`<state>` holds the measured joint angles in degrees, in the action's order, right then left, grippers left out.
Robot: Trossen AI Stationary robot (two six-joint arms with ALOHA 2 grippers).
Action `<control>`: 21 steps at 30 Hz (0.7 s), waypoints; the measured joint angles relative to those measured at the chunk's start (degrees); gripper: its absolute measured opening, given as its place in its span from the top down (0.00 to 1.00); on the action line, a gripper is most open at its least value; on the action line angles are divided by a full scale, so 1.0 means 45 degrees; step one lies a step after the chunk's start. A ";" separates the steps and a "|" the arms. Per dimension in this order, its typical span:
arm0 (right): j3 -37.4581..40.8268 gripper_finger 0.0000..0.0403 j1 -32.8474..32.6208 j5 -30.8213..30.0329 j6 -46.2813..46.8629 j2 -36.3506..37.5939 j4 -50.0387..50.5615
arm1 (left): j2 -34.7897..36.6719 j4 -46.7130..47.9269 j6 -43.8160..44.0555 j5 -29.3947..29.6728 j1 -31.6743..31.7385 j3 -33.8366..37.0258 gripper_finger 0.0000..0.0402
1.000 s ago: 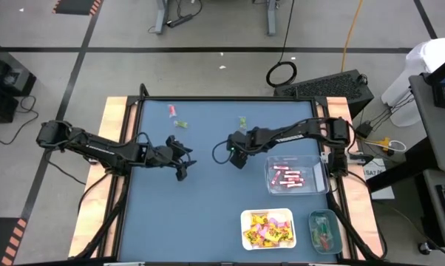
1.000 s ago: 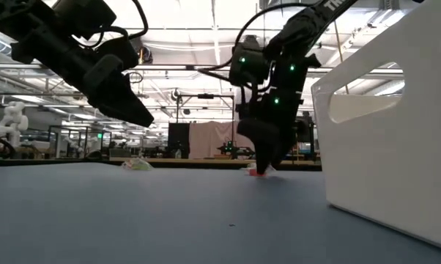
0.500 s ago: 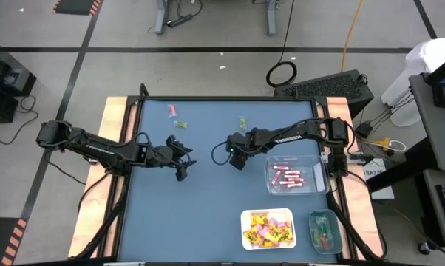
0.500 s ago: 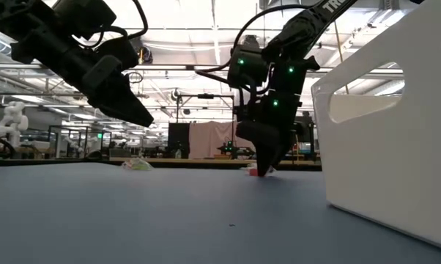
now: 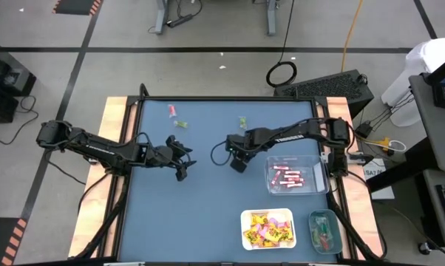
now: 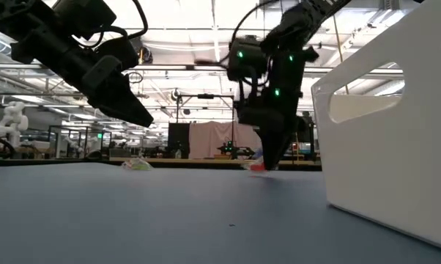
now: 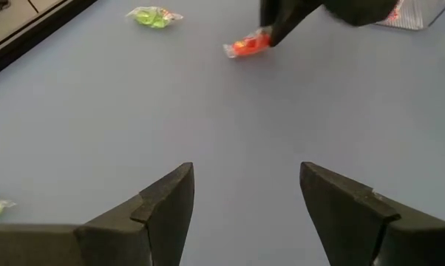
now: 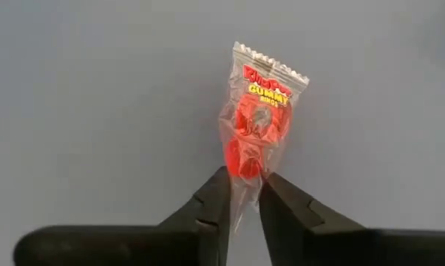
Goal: Sort candy
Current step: Put the red gummy into the blue bin
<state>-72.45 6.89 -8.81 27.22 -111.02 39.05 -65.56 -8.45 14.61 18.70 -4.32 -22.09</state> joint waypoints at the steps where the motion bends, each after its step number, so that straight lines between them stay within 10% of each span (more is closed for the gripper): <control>1: -0.0212 0.86 -0.0068 0.0133 -0.0037 0.0010 0.0265 | 0.0000 0.0005 0.0000 0.0000 0.0000 0.0000 0.38; 21: -0.8380 0.88 -0.4928 0.1192 0.1204 0.0029 1.0221 | 0.0000 -0.0017 0.0019 0.0000 0.0000 -0.0005 0.38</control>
<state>-110.15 -15.29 -3.45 32.64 -110.89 85.04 -65.56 -8.53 14.70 18.70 -4.32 -22.11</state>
